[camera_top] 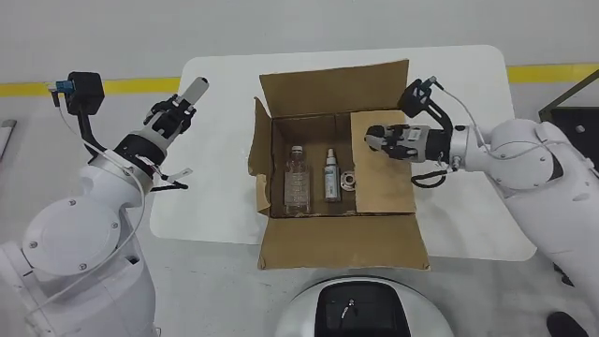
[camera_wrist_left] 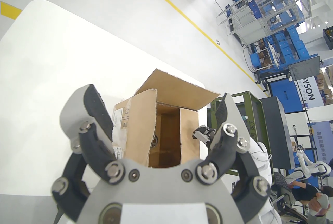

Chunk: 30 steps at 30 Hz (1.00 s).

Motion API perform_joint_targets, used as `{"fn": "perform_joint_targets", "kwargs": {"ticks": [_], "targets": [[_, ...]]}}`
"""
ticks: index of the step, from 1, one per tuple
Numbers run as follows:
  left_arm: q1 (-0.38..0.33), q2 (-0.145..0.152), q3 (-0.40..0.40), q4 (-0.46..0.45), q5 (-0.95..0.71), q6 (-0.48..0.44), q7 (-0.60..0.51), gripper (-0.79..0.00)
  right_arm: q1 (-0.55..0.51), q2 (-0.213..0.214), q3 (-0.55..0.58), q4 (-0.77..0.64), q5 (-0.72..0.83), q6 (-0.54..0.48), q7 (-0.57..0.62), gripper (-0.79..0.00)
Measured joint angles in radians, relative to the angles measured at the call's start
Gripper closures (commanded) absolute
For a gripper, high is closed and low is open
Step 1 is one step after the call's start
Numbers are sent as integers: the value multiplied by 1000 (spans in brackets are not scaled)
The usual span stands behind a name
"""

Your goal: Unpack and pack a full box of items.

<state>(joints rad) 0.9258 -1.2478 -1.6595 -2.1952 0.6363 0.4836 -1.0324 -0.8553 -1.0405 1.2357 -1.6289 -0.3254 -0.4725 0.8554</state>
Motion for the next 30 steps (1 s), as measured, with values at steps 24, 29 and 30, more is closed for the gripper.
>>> {"fn": "perform_joint_targets", "kwargs": {"ticks": [24, 29, 30], "targets": [[232, 54, 69, 107, 184, -542, -70, 0, 59, 7, 136, 308, 92, 55, -233, 0], [214, 62, 80, 115, 165, -589, -80, 0, 186, -27, 20, 477, 219, -9, -194, 0], [209, 62, 85, 117, 162, -593, -79, 0, 209, -34, 0, 507, 240, -22, -186, 0]]}}
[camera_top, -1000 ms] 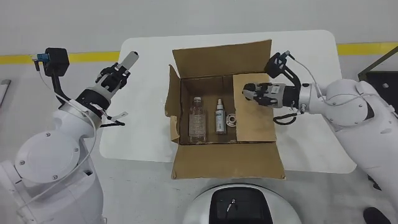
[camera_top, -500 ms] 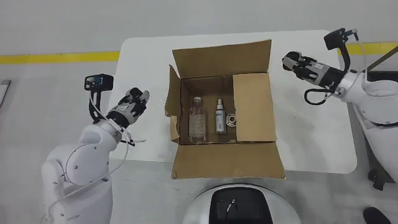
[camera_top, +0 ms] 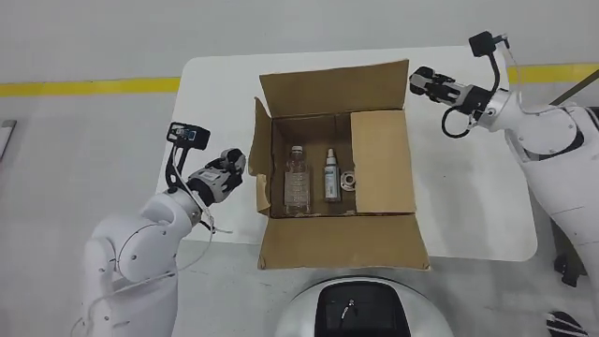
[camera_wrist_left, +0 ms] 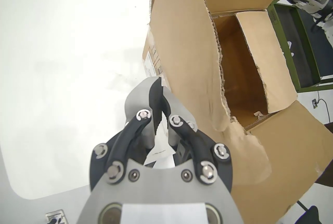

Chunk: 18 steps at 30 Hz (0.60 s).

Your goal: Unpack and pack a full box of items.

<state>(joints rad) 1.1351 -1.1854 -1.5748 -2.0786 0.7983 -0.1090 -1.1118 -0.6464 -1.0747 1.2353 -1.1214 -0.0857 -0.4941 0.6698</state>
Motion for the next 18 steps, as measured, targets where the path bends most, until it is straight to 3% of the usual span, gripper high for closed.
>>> {"fn": "perform_joint_targets", "kwargs": {"ticks": [5, 8, 14, 17, 18], "targets": [[-24, 3, 50, -4, -47, -30, -5, 0, 104, -34, -81, 147, 111, -99, 35, 0], [-36, 2, 83, -24, -95, 2, -17, 0, 143, -43, -103, 200, 123, -182, 58, 0], [-64, 5, 147, -30, -115, -16, -42, 0, 159, -46, -110, 217, 149, -287, 87, 0], [-73, 7, 176, -18, -113, -28, -58, -105, 151, -42, -108, 191, 156, -306, 115, 0], [-75, 8, 184, -12, -111, -30, -63, -80, 149, -40, -108, 183, 156, -307, 127, 0]]}}
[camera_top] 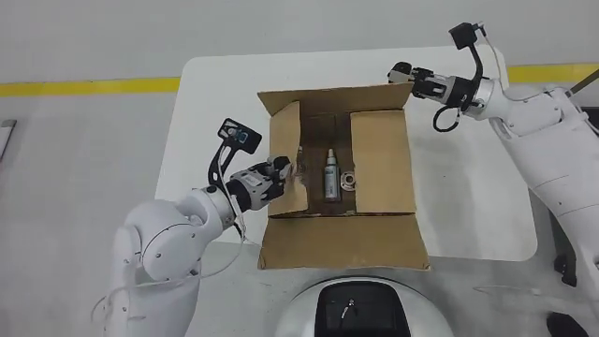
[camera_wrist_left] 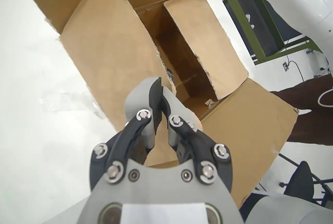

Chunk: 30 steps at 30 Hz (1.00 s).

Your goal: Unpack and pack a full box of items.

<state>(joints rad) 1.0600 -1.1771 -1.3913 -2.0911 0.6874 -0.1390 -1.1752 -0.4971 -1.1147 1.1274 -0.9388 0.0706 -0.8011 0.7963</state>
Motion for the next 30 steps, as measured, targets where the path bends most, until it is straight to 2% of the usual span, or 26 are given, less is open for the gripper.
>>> {"fn": "perform_joint_targets", "kwargs": {"ticks": [1, 2, 3, 8, 14, 30], "targets": [[-2, 1, 7, 6, 2, -2, -7, -92, -3, 2, 0, -10, 0, 0, 13, 0], [-5, 2, 15, 13, 6, -10, -15, -139, -6, 4, 0, -25, -3, 1, 29, 0], [-7, 4, 20, 21, 11, -16, -22, 0, -9, 7, 1, -37, -12, 3, 41, 0], [-19, 11, 41, 45, 30, -56, -38, 0, -34, 20, 11, -105, -61, 31, 70, 0], [-23, 16, 49, 53, 29, -49, -36, 0, -58, 30, 31, -152, -64, 46, 57, 0], [-40, 34, 66, 76, 13, -55, -77, 0, -46, 49, 76, -189, -57, 41, 32, 0]]}}
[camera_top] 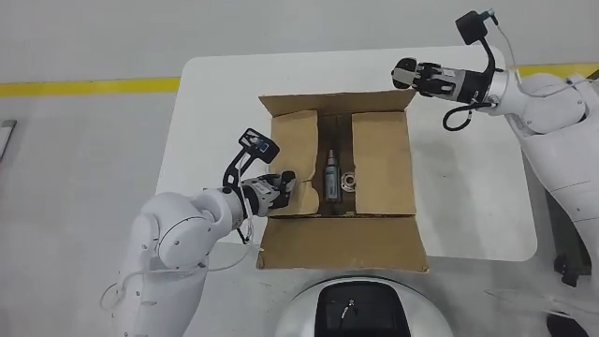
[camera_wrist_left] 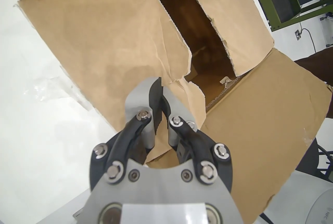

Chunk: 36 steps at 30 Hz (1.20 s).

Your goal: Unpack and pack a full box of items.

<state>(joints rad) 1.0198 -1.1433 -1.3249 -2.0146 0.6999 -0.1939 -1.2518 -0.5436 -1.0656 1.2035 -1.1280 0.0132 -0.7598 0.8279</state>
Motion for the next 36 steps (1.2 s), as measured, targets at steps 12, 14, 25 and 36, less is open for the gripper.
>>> {"fn": "perform_joint_targets", "kwargs": {"ticks": [12, 14, 25, 36], "targets": [[-22, 13, 32, 16, 1, -23, -48, 0, 7, 7, -10, -18, 22, -2, 32, 0], [-26, 15, 36, 19, 3, -19, -46, 0, 12, 5, -29, -13, 44, 1, 56, 0], [-36, 25, 12, 12, 3, 31, -7, -785, 29, -15, -133, 46, 123, -2, 146, 0], [11, 52, -200, -73, -64, 118, -25, -785, 43, -36, -219, 70, 94, -52, 156, 0]]}}
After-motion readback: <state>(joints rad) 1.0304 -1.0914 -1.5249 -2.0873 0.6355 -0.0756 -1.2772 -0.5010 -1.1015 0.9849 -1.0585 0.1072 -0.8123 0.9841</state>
